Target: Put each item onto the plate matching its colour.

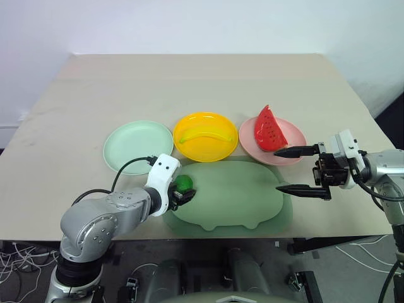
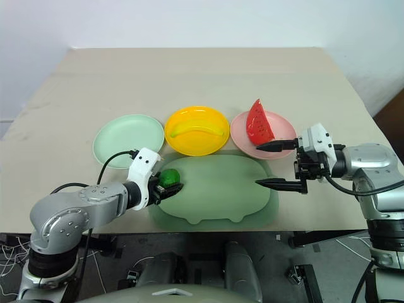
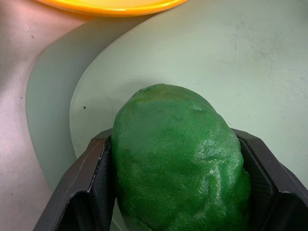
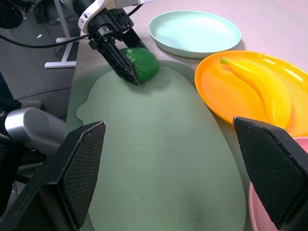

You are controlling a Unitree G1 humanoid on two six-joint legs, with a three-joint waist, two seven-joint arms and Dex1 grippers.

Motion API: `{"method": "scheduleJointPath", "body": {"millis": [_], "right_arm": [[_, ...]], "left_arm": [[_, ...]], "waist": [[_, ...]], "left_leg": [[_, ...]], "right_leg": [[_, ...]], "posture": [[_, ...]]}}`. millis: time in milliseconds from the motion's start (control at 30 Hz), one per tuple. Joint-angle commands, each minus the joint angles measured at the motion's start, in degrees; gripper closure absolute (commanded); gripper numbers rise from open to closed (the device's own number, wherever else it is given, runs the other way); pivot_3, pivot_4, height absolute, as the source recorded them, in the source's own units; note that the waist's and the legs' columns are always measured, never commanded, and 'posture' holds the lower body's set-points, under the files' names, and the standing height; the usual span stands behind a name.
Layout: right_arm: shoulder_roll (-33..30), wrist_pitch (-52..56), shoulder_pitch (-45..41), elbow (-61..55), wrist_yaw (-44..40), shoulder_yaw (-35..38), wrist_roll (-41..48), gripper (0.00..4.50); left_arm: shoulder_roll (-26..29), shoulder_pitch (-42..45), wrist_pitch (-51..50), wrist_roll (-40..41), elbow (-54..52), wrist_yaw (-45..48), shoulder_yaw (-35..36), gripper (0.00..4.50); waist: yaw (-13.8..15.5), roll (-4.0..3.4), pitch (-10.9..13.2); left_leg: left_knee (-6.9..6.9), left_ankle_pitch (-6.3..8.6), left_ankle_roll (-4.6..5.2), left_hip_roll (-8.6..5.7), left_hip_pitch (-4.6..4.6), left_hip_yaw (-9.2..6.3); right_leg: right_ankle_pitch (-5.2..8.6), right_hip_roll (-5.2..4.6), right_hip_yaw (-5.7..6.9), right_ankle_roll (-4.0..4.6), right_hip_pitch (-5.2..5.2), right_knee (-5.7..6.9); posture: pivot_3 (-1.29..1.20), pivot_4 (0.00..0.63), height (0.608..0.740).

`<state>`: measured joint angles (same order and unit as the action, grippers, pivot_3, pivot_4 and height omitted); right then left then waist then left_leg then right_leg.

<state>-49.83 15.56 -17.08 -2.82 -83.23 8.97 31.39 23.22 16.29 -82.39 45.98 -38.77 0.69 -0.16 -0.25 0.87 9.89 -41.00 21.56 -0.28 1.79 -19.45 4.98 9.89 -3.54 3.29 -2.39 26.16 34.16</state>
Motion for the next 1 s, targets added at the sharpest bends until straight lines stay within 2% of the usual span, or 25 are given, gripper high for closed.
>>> {"method": "scheduleJointPath", "body": {"millis": [33,200,367,500,967,1000], "right_arm": [[0.57,-0.79,-1.12,-1.01,0.51,-0.10,0.56,0.00],[1.24,-0.90,-1.67,-0.81,1.12,-0.65,0.58,0.00],[1.86,0.02,-3.32,-0.46,1.99,-0.91,1.15,0.00],[2.33,0.04,-4.42,-0.23,2.12,-1.41,1.19,0.00],[2.60,-1.13,-4.24,0.62,1.69,-0.98,0.70,0.00],[2.68,-1.00,-4.05,0.30,1.95,-0.85,0.87,0.00]], "left_arm": [[2.15,3.10,6.42,-1.94,1.09,4.27,3.15,1.66],[6.73,7.10,16.87,-6.00,8.44,10.42,7.05,1.66],[11.42,11.63,29.81,-15.95,22.97,11.98,8.79,1.66],[10.62,10.89,37.69,-22.04,31.83,11.72,7.60,1.66],[7.42,9.45,42.00,-26.74,39.00,16.40,6.92,1.66],[7.67,9.56,41.63,-26.70,39.25,17.03,6.94,1.31]], "waist": [[0.03,0.01,0.00],[0.05,0.00,0.00],[0.38,0.01,0.01],[0.87,0.01,0.01],[0.92,0.04,0.02],[0.95,0.04,0.02]], "left_leg": [[-0.01,-0.01,-0.01,0.00,0.00,0.00],[-0.01,-0.02,-0.04,-0.01,-0.01,0.01],[0.00,-0.02,-0.03,-0.01,0.01,0.03],[0.03,-0.06,-0.09,0.00,-0.02,0.10],[0.00,-0.05,-0.08,0.03,-0.04,0.12],[0.00,-0.04,-0.07,0.03,-0.04,0.11]], "right_leg": [[0.00,0.00,0.01,0.00,0.00,0.00],[0.01,0.01,0.02,0.02,0.02,0.00],[0.00,0.04,0.02,0.01,0.02,-0.01],[-0.09,0.03,0.03,-0.15,0.06,-0.03],[-0.11,-0.03,0.05,-0.18,0.09,0.00],[-0.11,-0.03,0.05,-0.18,0.09,-0.01]], "posture": [[0.00,0.150,0.736],[0.00,0.150,0.736],[0.00,0.150,0.736],[0.00,0.150,0.736],[0.00,0.150,0.736],[0.00,0.150,0.736]]}}
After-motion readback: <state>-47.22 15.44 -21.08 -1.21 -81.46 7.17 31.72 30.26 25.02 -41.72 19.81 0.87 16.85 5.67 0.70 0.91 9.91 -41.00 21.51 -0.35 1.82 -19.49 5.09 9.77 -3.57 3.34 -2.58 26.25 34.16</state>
